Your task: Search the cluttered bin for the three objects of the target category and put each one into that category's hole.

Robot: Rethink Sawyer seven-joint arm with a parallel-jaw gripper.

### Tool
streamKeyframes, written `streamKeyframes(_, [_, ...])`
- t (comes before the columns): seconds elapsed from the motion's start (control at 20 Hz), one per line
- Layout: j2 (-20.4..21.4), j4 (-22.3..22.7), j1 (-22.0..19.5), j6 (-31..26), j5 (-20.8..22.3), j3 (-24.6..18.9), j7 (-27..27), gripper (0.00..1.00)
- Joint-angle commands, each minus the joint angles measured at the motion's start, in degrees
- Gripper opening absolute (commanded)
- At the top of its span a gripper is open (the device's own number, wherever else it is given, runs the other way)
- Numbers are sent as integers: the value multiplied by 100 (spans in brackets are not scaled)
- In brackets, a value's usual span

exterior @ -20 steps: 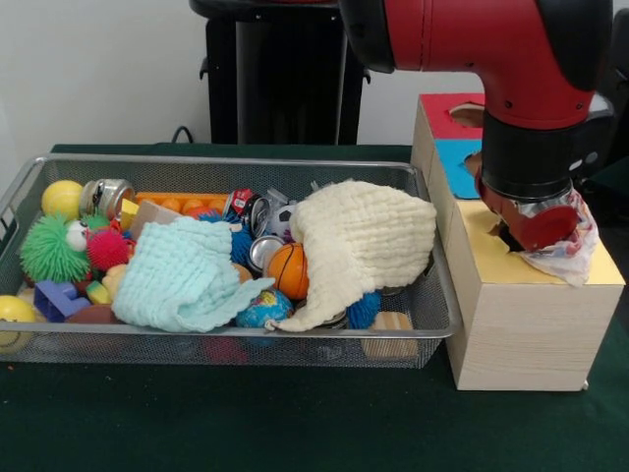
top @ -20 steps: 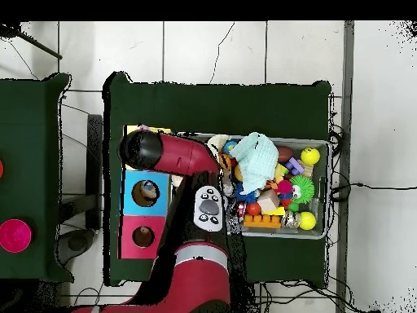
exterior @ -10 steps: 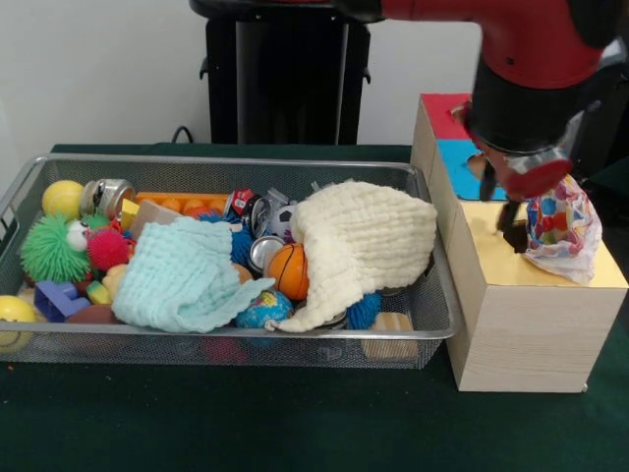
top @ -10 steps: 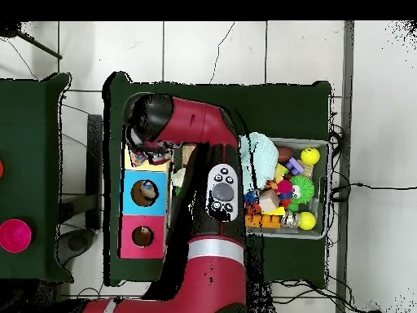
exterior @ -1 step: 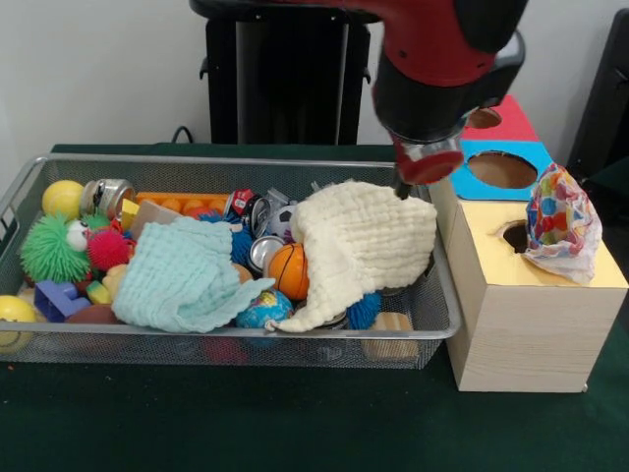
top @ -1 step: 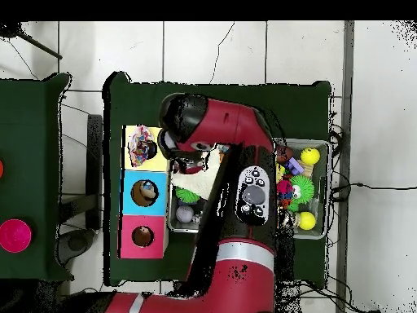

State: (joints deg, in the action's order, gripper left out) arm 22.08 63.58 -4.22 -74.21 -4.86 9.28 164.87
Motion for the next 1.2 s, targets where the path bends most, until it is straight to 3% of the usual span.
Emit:
streamKeyframes(0.05, [-153,374,-227,733,237,-269,-144,0])
streamKeyframes(0.35, [-193,436,-337,921,73,-511,-274,0])
streamKeyframes(0.6, [-41,579,-234,1592,148,-545,-290,0])
streamKeyframes(0.85, [421,863,-132,2436,220,-534,-314,0])
streamKeyframes(1.0, [769,754,75,2013,173,-413,-194,0])
streamKeyframes(1.2, [992,645,249,1371,-223,-464,311,0])
